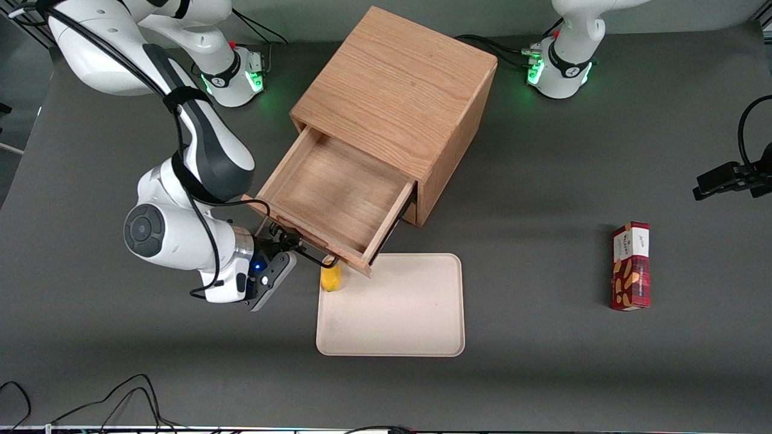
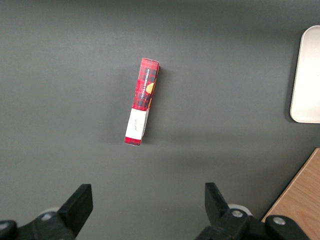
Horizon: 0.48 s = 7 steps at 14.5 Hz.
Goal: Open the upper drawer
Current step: 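Pull the upper drawer further open with the right gripper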
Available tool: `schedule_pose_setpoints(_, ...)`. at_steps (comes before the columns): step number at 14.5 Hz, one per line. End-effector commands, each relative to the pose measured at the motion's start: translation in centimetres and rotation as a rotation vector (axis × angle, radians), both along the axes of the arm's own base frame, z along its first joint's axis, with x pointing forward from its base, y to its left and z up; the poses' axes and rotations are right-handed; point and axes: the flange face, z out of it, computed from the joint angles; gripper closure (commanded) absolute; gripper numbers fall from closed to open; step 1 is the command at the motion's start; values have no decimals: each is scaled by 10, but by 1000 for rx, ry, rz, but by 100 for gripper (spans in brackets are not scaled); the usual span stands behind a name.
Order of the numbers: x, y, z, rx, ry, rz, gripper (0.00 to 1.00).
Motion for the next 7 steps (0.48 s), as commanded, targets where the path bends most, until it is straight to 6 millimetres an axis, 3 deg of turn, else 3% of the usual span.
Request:
schedule_pose_setpoints(1,12,-5,1,-4,-3,24,0)
schedule_pose_setpoints(7,24,-8,2,2,4,19,0)
